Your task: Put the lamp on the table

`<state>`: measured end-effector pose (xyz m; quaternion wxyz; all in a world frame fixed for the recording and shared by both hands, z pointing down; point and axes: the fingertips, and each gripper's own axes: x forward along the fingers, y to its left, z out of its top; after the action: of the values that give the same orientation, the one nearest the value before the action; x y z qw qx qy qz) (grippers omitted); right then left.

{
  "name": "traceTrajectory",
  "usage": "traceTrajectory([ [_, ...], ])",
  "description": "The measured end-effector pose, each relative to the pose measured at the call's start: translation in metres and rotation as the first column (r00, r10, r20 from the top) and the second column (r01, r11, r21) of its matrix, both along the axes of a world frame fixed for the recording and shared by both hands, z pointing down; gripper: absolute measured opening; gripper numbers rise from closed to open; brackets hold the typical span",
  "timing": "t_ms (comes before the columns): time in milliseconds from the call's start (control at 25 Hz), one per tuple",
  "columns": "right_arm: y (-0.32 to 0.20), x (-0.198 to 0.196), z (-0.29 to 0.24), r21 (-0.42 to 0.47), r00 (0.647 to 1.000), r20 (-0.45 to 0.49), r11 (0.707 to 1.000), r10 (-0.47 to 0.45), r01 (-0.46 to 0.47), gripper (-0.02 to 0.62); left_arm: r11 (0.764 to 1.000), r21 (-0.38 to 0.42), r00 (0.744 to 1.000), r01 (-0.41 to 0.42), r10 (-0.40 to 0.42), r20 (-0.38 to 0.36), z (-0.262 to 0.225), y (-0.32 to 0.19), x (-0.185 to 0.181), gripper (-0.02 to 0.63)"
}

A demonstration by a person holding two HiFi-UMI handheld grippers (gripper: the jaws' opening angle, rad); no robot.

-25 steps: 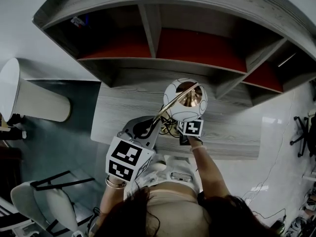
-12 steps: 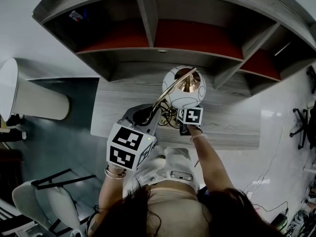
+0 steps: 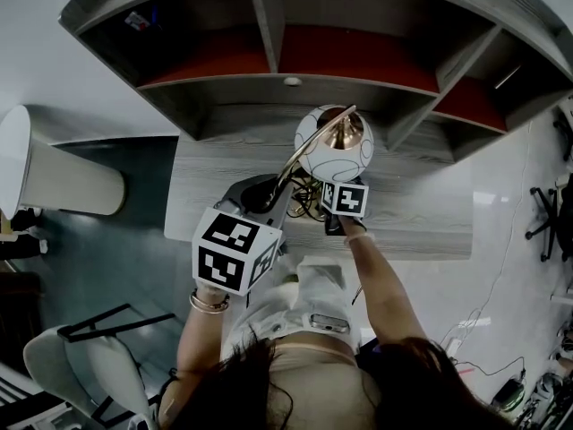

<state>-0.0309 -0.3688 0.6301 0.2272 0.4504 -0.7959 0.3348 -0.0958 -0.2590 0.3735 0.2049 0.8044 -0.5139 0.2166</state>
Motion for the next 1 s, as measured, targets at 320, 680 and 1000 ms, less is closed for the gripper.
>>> traceTrajectory([
  [320, 0.006, 0.003, -0.017, 0.061, 1.000, 0.018, 0.998, 0.001, -0.002, 0.048, 1.000, 0.009, 1.000, 0.001, -0.001, -0.005, -0.004, 0.004, -0.004, 0.038],
  [680, 0.029, 0.023, -0.032, 0.088, 0.999, 0.029, 0.996, 0.026, -0.028, 0.049, 1.000, 0.018, 1.000, 0.008, -0.007, -0.028, -0.004, 0.021, -0.014, 0.044],
  [1000, 0.054, 0.047, -0.065, 0.138, 0.996, -0.003, 0.986, 0.091, -0.090, 0.048, 0.998, 0.047, 0.998, 0.043, -0.041, -0.042, -0.020, 0.040, -0.045, 0.044],
])
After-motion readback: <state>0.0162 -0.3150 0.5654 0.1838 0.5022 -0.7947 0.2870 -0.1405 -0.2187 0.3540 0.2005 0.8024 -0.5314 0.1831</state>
